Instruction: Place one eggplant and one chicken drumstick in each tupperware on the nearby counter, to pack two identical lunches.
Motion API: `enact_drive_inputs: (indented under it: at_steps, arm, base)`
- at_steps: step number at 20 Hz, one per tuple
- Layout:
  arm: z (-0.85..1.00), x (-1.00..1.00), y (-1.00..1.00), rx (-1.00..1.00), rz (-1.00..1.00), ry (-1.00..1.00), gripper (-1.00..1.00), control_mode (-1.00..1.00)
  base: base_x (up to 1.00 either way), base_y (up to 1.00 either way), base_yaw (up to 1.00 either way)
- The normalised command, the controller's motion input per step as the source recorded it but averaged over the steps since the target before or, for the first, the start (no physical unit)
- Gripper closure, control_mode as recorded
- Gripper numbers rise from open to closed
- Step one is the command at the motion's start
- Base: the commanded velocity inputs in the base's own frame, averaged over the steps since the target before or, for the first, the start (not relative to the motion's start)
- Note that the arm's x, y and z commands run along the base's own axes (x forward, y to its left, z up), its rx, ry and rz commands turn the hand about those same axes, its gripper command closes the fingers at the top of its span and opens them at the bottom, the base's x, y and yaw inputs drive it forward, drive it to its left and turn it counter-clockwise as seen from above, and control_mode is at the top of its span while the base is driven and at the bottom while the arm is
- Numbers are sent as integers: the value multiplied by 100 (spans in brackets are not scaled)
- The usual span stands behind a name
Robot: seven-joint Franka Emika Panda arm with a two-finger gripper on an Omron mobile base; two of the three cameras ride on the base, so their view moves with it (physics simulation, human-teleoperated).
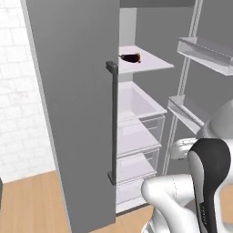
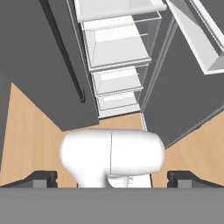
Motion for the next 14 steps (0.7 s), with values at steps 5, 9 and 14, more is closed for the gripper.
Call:
enact_drive_inputs:
  at_steps: [5, 9, 14]
  arm:
    - [0, 0, 0, 0, 0, 0, -100, 100]
    - [0, 0, 0, 0, 0, 0, -100, 100]
    - [0, 0, 0, 0, 0, 0, -100, 100]
  base:
    - [70, 0, 0]
    - [5, -13, 0]
    - [10, -48, 0]
